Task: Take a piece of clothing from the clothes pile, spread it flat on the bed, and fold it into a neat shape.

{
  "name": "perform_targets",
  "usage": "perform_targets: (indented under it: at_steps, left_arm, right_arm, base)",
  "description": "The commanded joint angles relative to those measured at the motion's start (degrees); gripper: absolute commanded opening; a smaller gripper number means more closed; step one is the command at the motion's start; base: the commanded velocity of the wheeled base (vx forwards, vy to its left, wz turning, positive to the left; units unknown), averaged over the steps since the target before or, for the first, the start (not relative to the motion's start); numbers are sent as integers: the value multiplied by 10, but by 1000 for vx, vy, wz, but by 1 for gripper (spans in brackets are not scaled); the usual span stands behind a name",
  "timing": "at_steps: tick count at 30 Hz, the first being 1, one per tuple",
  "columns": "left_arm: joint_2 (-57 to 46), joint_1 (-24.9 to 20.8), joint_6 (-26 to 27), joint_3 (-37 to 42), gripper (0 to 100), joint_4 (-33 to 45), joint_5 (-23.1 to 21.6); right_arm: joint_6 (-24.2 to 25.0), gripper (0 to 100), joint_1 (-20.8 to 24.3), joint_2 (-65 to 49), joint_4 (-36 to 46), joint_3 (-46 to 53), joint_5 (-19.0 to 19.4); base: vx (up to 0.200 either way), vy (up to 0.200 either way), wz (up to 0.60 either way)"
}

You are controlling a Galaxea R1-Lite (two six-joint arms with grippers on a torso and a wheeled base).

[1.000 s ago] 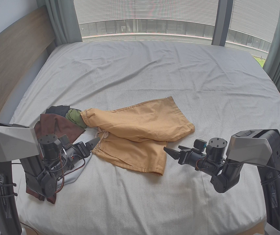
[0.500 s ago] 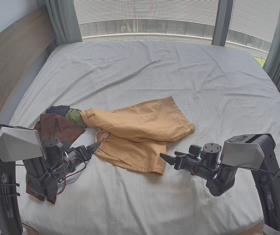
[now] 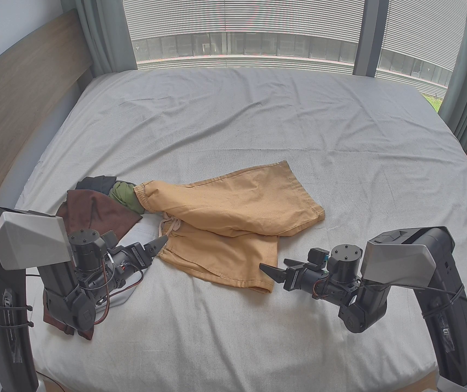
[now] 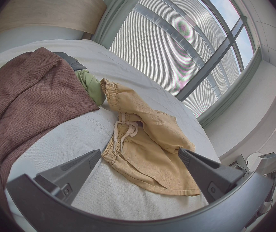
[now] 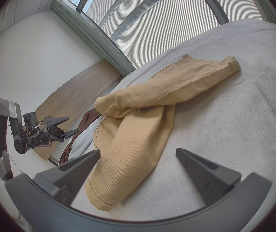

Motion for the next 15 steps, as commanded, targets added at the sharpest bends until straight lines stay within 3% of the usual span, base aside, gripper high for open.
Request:
perform_targets:
  at_steps: [1,9,15]
  left_arm:
    - [1,0,0,0,100,0,0]
    - [3,1,-1,0,100,0,-1]
    - [3,1,-1,0,100,0,-1]
  right_arm:
    - [0,0,7,2,1,0,0]
    - [0,0,14,0,0,13,0]
    - [0,0,15,-49,-10,86,2]
  base:
    - [0,0,0]
    - [0,0,0]
    - [0,0,0]
